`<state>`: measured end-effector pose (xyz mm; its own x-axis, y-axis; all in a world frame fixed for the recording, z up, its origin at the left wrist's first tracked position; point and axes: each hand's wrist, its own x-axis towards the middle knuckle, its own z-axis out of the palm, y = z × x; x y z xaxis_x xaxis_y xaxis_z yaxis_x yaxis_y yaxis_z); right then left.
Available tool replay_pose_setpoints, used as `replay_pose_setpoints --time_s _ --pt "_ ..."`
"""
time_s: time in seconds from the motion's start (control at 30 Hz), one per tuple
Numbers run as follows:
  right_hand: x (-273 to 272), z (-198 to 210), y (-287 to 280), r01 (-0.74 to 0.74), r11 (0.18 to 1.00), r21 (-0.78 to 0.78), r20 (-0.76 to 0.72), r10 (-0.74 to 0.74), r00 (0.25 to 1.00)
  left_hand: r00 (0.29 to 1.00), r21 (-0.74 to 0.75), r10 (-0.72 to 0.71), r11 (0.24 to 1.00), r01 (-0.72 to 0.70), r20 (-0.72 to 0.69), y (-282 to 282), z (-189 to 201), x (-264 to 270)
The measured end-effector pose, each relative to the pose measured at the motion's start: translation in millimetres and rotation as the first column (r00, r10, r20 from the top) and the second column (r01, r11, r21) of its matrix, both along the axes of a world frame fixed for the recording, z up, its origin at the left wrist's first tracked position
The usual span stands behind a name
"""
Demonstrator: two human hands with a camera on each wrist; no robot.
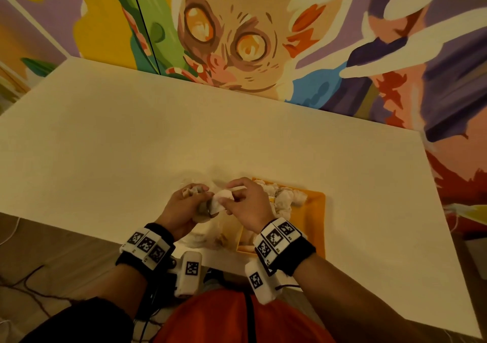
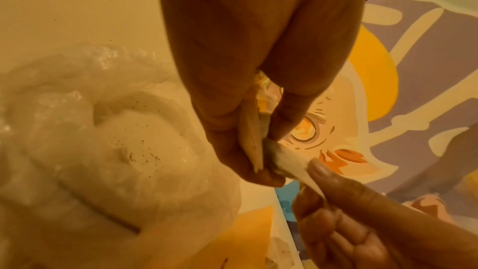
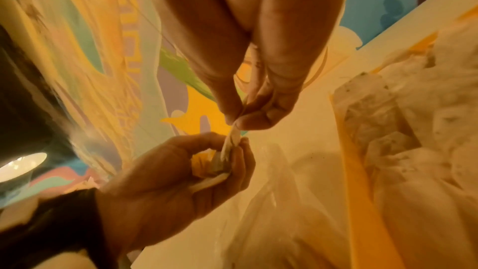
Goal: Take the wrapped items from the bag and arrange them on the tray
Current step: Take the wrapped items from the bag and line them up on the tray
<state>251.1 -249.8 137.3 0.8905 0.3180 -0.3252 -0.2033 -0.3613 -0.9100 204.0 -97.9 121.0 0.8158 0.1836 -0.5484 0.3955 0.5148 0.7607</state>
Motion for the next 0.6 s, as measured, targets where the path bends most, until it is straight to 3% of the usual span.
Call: replay_pose_setpoints --time_s 0.17,0.33,0.47,0.6 --pt "9.0 4.2 -16.3 0.030 0.999 -0.015 0.136 -0.028 0.990 0.999 0.055 0.008 0.998 -0.007 -0.033 -3.3 9.0 5.8" --pt "17.5 19.2 -40.3 0.005 0.997 -0.077 0.275 0.017 0.961 0.976 0.206 -0.216 0.956 0.208 0.017 -14.9 25.5 13.9" --pt "20.7 23.8 -55.3 0.002 0.995 -0.097 0.287 0.026 0.958 0.918 0.338 -0.387 0.878 0.339 0.084 -32.2 35.6 20.8" --pt "20.3 16.2 -67.4 0.022 0.995 -0.097 0.276 0.005 0.961 0.927 0.382 -0.364 0.872 0.308 0.085 -46.4 37.4 27.2"
